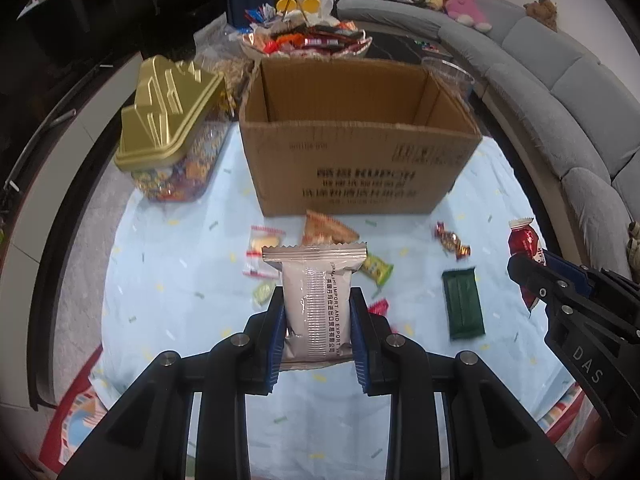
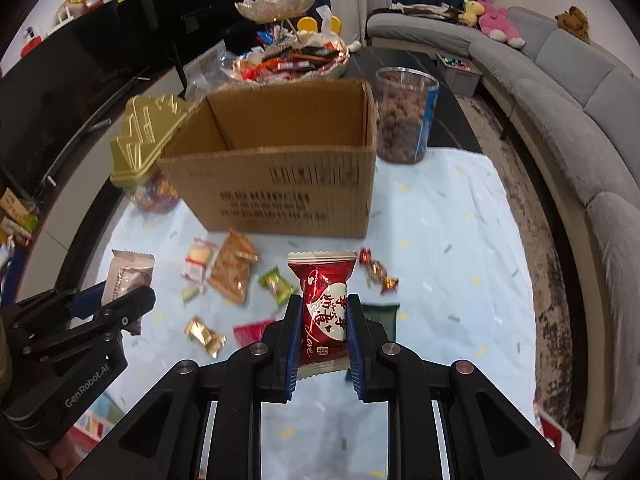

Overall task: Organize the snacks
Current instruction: 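Lift both held snacks and carry them over the open cardboard box, then open both tools to drop the snacks into the box, then withdraw both tools from the box back toward the remaining snacks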

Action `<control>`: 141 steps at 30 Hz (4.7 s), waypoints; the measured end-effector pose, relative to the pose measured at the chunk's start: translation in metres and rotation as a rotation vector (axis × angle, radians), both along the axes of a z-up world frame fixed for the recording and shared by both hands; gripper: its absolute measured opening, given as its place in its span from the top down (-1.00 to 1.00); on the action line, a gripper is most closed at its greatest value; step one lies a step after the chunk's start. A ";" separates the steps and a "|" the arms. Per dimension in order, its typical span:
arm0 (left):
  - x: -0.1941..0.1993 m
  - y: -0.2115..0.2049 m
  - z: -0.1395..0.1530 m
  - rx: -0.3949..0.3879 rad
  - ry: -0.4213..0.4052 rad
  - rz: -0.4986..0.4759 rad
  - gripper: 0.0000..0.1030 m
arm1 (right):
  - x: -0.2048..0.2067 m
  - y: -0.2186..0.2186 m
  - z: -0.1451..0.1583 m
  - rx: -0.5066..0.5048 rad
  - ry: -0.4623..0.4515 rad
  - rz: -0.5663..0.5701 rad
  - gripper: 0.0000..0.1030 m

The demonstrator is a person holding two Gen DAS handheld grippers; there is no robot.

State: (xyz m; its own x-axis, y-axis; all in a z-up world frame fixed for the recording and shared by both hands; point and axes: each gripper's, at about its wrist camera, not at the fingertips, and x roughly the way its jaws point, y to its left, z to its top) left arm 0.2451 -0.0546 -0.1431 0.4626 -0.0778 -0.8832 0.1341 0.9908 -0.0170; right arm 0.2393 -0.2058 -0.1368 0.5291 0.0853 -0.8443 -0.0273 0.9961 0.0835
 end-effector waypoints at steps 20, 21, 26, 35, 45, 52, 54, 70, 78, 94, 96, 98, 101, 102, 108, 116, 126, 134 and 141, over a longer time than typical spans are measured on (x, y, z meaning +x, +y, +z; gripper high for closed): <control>0.083 0.004 0.056 -0.009 -0.098 -0.019 0.43 | 0.082 0.009 0.047 -0.018 -0.110 0.017 0.57; 0.088 0.004 0.057 -0.012 -0.100 -0.022 0.43 | 0.087 0.010 0.049 -0.017 -0.113 0.018 0.57; 0.114 0.002 0.061 -0.010 -0.110 -0.032 0.43 | 0.108 0.010 0.052 -0.005 -0.117 0.023 0.57; 0.146 0.002 0.059 -0.003 -0.120 -0.037 0.43 | 0.141 0.014 0.052 -0.016 -0.121 0.031 0.57; 0.173 0.003 0.041 -0.009 -0.090 -0.034 0.42 | 0.163 0.016 0.036 -0.023 -0.089 0.036 0.57; 0.181 0.003 0.031 -0.010 -0.077 -0.039 0.42 | 0.173 0.015 0.024 -0.024 -0.058 0.045 0.57; 0.183 0.003 0.029 -0.012 -0.071 -0.043 0.42 | 0.174 0.014 0.023 -0.023 -0.055 0.045 0.56; 0.173 0.002 0.033 0.019 -0.093 -0.041 -0.24 | 0.166 0.008 0.033 -0.056 -0.086 0.008 -0.25; 0.157 0.005 0.047 0.021 -0.112 -0.031 -0.35 | 0.151 0.003 0.045 -0.054 -0.103 -0.010 -0.27; 0.122 -0.005 0.065 0.024 -0.134 -0.041 -0.35 | 0.114 -0.014 0.067 -0.056 -0.141 -0.050 -0.37; 0.118 -0.007 0.067 0.028 -0.139 -0.044 -0.35 | 0.109 -0.016 0.070 -0.060 -0.147 -0.056 -0.37; 0.114 -0.008 0.068 0.026 -0.142 -0.044 -0.36 | 0.105 -0.017 0.072 -0.059 -0.152 -0.060 -0.37; 0.106 -0.008 0.071 0.032 -0.153 -0.044 -0.40 | 0.099 -0.020 0.075 -0.056 -0.157 -0.065 -0.37; 0.104 -0.008 0.071 0.036 -0.158 -0.045 -0.40 | 0.097 -0.021 0.075 -0.056 -0.159 -0.067 -0.37; 0.093 -0.007 0.070 0.046 -0.163 -0.048 -0.40 | 0.085 -0.022 0.073 -0.064 -0.158 -0.090 -0.46; 0.076 -0.006 0.070 0.081 -0.193 -0.032 -0.48 | 0.069 -0.020 0.070 -0.066 -0.167 -0.098 -0.46; 0.058 0.002 0.055 0.119 -0.195 0.001 -0.70 | 0.050 -0.017 0.066 -0.089 -0.184 -0.117 -0.57; 0.039 0.005 0.034 0.118 -0.185 0.017 -0.79 | 0.036 -0.019 0.050 -0.088 -0.167 -0.130 -0.57; 0.023 0.009 0.013 0.118 -0.179 0.029 -0.79 | 0.022 -0.018 0.027 -0.092 -0.141 -0.128 -0.57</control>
State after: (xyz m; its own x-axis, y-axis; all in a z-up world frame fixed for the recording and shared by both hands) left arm 0.2679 -0.0459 -0.1302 0.6130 0.0367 -0.7892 0.0963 0.9880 0.1208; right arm 0.2616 -0.2236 -0.1102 0.6438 -0.0647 -0.7625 0.0953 0.9954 -0.0040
